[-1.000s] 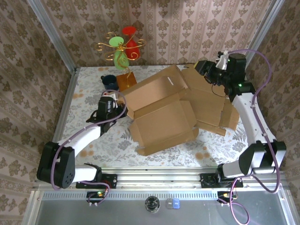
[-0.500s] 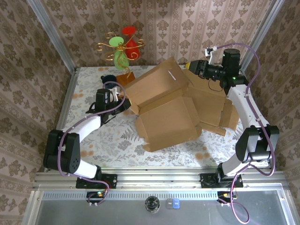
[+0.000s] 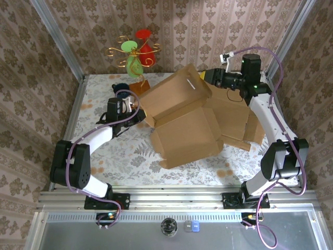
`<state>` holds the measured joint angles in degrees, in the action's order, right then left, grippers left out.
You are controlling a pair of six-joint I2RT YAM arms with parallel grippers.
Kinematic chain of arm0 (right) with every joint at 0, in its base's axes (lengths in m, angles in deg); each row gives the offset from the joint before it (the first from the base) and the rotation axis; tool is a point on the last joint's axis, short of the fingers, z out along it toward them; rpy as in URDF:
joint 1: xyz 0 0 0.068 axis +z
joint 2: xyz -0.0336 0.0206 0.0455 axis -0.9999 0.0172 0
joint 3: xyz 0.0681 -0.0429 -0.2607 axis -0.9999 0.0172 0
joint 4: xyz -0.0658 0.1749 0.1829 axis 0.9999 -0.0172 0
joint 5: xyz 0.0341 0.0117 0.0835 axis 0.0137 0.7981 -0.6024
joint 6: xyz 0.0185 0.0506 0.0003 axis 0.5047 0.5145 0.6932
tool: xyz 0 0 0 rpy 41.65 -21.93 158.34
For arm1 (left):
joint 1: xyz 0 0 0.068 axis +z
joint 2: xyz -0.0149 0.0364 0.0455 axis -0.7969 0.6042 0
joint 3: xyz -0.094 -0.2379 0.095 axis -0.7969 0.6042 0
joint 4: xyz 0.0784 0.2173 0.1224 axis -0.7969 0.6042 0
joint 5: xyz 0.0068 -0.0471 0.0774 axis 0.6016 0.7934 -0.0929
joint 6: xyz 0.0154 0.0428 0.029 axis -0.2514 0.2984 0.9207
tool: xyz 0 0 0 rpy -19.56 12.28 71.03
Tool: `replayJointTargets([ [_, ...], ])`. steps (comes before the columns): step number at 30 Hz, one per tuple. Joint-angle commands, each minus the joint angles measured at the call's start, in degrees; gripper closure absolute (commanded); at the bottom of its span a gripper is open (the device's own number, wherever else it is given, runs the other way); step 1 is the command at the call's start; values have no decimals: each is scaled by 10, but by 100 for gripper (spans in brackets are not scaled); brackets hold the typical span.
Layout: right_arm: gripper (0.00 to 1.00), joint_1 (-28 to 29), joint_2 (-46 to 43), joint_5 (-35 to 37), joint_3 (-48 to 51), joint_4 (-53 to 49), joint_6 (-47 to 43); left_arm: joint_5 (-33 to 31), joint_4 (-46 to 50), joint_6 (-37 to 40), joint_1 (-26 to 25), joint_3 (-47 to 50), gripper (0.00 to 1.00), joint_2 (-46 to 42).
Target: Fold the paper box
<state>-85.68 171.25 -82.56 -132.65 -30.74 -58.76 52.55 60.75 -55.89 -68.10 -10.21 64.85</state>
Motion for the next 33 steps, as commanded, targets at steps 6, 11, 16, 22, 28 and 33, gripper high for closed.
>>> replayJointTargets([
  [6,59,28,-18,7,-12,-67,-64,16,-4,-13,5,-25,100,6],
  [11,58,45,-21,28,-14,-86,-82,15,-2,-14,5,-23,100,4],
  [16,54,64,-28,91,-21,-129,-121,12,1,-12,5,-20,100,-2],
  [22,49,101,-32,220,-54,-191,-188,8,13,-3,4,-20,100,-10],
  [28,47,137,-28,310,-78,-230,-240,6,22,1,5,-20,100,-18],
  [33,47,155,-16,322,-89,-236,-250,4,27,4,5,-20,100,-22],
])
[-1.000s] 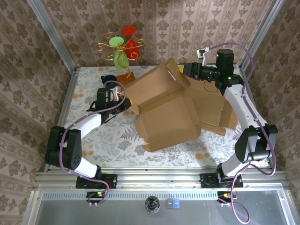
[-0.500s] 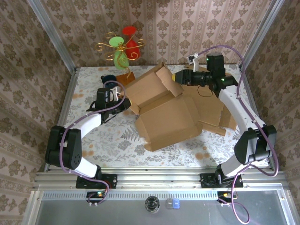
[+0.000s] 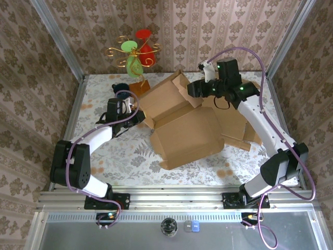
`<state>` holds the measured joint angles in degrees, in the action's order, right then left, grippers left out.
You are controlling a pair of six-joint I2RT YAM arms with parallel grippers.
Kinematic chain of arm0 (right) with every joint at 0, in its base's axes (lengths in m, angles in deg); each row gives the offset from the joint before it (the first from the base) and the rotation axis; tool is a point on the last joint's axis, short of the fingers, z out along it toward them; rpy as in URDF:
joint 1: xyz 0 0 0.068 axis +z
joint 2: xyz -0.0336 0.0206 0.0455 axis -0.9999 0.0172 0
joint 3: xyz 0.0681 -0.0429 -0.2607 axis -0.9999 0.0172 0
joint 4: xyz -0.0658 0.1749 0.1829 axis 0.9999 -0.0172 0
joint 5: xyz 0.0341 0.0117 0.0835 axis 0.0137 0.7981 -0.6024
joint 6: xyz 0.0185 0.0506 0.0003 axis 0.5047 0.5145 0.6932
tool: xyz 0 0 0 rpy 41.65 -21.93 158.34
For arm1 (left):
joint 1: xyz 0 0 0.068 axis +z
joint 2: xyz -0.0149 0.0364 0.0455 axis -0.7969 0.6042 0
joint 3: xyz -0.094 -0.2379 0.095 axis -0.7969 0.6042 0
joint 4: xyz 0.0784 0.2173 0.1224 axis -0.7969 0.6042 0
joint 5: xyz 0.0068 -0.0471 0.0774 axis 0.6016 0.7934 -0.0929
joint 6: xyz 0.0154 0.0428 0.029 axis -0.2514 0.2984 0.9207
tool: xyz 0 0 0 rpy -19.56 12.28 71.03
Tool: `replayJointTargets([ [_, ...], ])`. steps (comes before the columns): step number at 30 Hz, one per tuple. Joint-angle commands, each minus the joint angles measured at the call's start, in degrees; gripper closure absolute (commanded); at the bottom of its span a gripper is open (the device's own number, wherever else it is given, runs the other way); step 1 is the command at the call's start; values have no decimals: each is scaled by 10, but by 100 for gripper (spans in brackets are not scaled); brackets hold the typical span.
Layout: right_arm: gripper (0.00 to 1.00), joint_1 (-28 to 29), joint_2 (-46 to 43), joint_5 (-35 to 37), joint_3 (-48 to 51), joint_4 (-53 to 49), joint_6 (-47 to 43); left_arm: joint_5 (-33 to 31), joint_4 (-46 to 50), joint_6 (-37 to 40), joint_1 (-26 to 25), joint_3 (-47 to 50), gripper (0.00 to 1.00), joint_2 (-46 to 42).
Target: Fold the paper box
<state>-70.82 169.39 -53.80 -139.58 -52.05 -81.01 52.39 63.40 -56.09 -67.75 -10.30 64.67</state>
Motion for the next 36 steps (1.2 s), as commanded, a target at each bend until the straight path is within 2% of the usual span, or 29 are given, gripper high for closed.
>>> replayJointTargets([
  [1,47,10,5,35,-23,-24,-30,5,1,7,1,-19,100,-21],
  [10,47,37,34,89,-54,-56,-57,4,8,12,1,-24,100,-25],
  [27,42,120,111,319,-118,-93,-103,-6,24,24,-5,-32,100,-26],
  [31,50,126,130,367,-135,-104,-99,-15,33,27,-6,-38,100,-27],
  [36,72,145,161,469,-167,-125,-91,-40,61,26,-13,-52,100,-28],
])
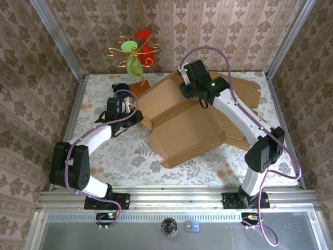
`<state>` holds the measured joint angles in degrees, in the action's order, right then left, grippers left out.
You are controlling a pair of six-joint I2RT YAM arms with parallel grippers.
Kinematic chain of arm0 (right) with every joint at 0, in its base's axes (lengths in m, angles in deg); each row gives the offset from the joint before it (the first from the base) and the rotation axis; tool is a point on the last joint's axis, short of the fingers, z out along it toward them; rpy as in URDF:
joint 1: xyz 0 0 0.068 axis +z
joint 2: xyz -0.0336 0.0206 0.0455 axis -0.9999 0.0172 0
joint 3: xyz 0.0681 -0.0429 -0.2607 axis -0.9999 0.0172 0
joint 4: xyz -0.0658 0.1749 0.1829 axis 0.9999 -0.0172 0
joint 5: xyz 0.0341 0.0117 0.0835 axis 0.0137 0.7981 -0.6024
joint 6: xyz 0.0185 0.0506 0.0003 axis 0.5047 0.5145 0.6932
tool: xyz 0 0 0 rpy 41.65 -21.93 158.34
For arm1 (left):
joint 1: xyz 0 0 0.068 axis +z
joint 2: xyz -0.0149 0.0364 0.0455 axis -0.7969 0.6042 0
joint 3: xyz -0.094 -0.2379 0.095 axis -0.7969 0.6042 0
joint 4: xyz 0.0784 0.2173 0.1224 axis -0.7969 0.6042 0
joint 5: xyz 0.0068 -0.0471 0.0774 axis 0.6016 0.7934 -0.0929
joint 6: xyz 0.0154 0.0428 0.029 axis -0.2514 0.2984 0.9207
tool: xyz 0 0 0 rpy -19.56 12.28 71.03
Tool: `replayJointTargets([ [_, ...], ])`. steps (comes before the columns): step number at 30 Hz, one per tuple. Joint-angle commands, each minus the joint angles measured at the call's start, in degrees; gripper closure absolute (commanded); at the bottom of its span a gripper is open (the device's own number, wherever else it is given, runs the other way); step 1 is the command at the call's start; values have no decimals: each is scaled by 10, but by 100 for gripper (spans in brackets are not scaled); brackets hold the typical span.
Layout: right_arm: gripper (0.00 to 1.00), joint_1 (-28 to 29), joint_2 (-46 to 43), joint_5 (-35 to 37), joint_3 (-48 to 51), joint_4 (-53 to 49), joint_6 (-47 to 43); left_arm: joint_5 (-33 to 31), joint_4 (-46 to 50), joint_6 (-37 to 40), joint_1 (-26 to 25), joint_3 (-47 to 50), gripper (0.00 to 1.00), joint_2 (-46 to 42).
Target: Fold the paper box
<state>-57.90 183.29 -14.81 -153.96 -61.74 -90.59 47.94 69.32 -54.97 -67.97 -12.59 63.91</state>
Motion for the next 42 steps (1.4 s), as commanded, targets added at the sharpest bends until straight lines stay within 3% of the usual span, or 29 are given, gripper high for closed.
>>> replayJointTargets([
  [1,77,20,27,96,-29,-33,8,-2,7,14,-12,-32,100,-20],
  [5,95,32,55,186,-57,-66,27,-20,22,12,-20,-40,100,-19],
  [7,100,33,72,215,-77,-87,41,-23,27,12,-21,-42,100,-18],
  [24,99,30,117,231,-147,-141,70,-47,86,12,-29,-71,100,-14],
  [28,85,18,119,199,-162,-150,83,-42,97,10,-29,-78,100,-16],
  [38,71,13,132,164,-177,-157,87,-38,103,9,-29,-80,100,-16],
  [40,71,13,134,163,-177,-157,88,-39,107,10,-30,-83,100,-15],
  [42,79,13,136,162,-179,-157,90,-40,110,9,-30,-84,100,-13],
])
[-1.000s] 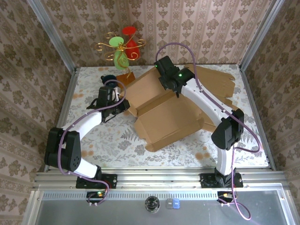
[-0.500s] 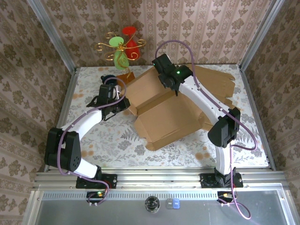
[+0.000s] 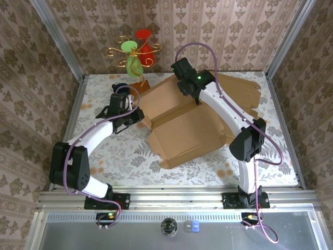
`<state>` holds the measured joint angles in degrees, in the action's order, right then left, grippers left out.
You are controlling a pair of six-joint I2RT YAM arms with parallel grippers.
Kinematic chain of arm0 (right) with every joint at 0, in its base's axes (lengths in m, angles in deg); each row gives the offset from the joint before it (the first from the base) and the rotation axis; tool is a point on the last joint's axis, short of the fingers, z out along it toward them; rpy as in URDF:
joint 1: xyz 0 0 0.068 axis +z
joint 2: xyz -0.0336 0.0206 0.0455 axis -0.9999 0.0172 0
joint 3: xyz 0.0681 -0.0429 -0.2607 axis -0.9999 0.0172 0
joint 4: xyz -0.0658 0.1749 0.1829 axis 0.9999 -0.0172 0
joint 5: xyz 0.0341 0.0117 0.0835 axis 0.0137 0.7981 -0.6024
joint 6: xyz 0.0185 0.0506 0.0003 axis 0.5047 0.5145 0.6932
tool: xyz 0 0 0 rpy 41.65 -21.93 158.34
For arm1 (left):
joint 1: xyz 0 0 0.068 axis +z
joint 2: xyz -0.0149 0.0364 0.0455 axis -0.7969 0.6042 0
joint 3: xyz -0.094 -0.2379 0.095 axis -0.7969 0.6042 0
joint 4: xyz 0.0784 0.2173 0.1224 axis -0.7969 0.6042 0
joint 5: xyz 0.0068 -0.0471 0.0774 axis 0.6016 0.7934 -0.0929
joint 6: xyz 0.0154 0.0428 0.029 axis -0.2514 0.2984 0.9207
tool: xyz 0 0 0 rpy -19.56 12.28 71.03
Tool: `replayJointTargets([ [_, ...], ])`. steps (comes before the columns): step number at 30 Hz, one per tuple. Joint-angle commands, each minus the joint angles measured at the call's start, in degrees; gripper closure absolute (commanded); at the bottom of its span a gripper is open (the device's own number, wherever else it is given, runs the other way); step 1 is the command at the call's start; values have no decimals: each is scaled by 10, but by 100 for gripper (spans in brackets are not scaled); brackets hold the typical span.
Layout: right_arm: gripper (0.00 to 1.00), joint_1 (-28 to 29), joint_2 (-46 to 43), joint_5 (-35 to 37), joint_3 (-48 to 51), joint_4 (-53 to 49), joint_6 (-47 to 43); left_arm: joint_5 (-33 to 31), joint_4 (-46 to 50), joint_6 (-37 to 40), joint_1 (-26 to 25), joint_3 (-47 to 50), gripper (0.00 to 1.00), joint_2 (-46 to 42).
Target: Fold the paper box
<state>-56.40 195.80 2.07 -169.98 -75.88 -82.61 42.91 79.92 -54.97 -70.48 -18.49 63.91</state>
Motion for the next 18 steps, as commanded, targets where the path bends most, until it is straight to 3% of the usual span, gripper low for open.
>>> replayJointTargets([
  [1,85,-2,13,-7,-20,-17,12,7,7,7,-5,-27,100,-12],
  [4,100,-2,16,3,-21,-25,26,-8,16,-3,-8,-31,100,-12],
  [8,100,-2,29,9,-29,-61,56,-46,50,-21,-17,-45,100,-3],
  [12,100,-3,58,6,-57,-124,87,-82,82,-38,-29,-58,88,14],
  [18,100,-4,67,-8,-33,-156,119,-136,146,-48,-54,-87,85,53],
])
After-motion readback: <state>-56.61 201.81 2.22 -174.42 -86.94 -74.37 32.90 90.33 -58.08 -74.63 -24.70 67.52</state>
